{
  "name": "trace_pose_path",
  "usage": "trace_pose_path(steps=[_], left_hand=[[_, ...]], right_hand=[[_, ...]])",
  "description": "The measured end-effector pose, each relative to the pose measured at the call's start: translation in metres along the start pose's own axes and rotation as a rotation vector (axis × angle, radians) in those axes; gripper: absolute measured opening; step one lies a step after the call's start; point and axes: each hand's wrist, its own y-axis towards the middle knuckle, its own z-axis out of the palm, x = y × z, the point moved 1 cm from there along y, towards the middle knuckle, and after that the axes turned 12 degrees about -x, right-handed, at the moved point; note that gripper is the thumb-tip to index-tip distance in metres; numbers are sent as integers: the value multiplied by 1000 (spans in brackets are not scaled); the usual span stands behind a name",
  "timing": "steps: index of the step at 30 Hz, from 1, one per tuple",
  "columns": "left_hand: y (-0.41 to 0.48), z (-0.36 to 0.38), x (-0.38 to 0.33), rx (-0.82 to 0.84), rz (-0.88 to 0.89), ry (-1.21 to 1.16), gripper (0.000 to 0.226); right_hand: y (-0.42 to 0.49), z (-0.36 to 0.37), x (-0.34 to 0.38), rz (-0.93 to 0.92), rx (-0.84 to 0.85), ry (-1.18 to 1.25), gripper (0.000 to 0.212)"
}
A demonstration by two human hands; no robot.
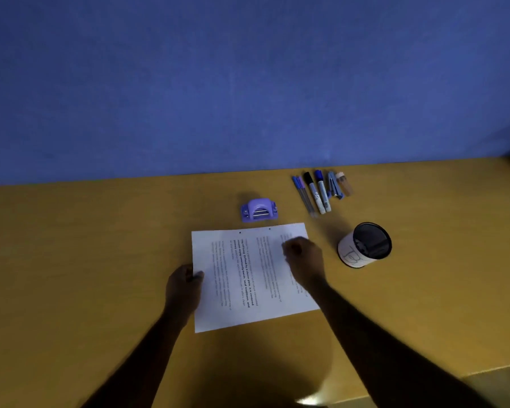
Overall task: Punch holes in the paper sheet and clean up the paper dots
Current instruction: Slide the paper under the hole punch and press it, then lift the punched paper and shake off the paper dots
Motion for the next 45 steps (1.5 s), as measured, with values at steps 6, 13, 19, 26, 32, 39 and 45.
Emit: trace_pose_path(steps=[6,13,19,26,32,39,45], left_hand=[[-11,-9,-1,-1,-19,-38,13],[-28,-11,-6,-5,-63,-108,19],[-50,-12,4,60,-93,-209,14],[-71,-26,12,188,-174,-296,18],[-48,-43,-10,269,-56,-257,29],[-45,-32,-79,433,369,12,14],[-64,-25,-107,282,465,-141,23]], right_hand=[[-67,-22,-33,170,-8,-131,35],[-139,-31,-13,875,755,355,64],[-158,0,-16,1053,192,1093,42],[-149,-17,-26,829,23,908,29],[-133,-51,-37,632,83,799,32],[-90,-82,-2,301,104,701,30],[-66,-108,40,75,30,765,46]])
